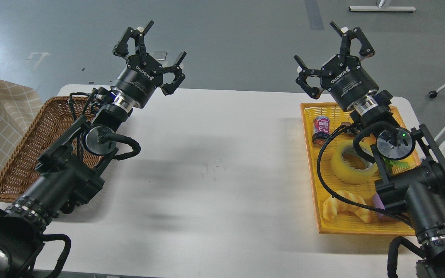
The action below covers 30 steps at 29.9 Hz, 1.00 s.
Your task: Place and transfer tape with both arms
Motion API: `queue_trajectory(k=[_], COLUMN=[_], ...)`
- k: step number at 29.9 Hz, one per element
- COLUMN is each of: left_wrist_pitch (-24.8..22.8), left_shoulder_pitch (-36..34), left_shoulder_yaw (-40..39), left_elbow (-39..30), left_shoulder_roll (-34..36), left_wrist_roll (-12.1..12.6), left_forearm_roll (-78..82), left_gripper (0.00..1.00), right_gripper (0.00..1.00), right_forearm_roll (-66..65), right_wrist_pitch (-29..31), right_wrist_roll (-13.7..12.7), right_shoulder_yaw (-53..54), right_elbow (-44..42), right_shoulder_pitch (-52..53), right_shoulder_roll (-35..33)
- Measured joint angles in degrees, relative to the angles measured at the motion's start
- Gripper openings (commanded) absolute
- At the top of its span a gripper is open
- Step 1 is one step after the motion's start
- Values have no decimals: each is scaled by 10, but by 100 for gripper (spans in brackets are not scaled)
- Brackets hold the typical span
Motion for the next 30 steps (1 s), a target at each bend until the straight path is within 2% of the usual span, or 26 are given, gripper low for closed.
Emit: queue_trajectory(k=[30], left_wrist_pitch=[0], left_shoulder_pitch=[2], left_shoulder_yaw=[-3], left_elbow=[-1], left_shoulder_roll=[0], left_wrist_roll=[-7], left_forearm_roll=[-3], left_gripper=[98], right_gripper=[100], right_forearm_roll=[0], right_wrist_pitch=[0], right_wrist_roll=[4], right_shoulder_yaw=[7], right_elbow=[2], right_shoulder_pitch=[-1], right_shoulder_roll=[0])
